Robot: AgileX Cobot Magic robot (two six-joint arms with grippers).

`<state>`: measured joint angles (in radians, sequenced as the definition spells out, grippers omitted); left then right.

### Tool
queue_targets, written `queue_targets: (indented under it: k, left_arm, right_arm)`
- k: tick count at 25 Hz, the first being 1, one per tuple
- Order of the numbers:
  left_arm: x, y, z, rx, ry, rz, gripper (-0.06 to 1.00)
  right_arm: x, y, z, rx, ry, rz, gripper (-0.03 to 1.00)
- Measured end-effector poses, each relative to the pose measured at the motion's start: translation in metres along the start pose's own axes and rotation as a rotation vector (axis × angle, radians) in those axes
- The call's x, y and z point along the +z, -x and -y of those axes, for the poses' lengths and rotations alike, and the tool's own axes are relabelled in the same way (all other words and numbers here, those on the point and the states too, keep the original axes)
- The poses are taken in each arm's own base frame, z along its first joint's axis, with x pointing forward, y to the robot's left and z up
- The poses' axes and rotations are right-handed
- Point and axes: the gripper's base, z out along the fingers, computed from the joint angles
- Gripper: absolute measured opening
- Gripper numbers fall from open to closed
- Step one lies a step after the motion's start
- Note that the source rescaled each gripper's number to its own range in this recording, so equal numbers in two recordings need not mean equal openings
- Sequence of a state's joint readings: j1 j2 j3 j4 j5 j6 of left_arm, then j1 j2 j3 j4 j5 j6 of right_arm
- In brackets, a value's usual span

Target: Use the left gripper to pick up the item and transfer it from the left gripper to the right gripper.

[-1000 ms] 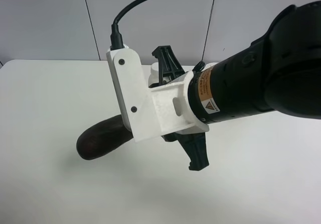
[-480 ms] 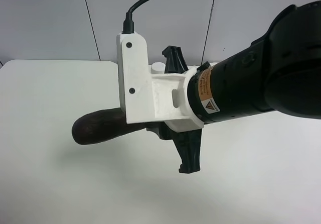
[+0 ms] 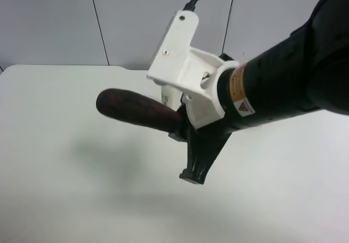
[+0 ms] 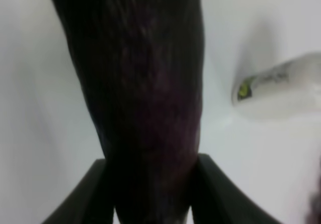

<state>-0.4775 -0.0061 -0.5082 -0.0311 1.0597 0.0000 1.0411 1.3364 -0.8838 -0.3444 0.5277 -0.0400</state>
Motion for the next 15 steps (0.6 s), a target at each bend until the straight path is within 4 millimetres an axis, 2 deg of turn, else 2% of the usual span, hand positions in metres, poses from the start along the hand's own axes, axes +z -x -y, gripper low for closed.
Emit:
queue_targets:
  k: [4,9,13,15]
  left_arm:
    - [0.0,0.0,0.0,-0.002,0.004,0.0,0.99]
    - [0.0,0.0,0.001,-0.043,0.087,0.003,0.99]
    - [0.001,0.0,0.002,-0.095,0.189,0.006,0.99]
    - [0.001,0.0,0.002,-0.119,0.237,0.007,0.99]
  right_arm:
    - [-0.024,0.021,0.016,0.13,-0.041,-0.016,0.01]
    - [-0.053,0.037,0.052,0.313,-0.081,-0.035,0.01]
    - [-0.068,0.035,0.087,0.445,-0.12,-0.027,0.01]
    - [-0.07,0.025,0.104,0.498,-0.146,-0.037,0.01]
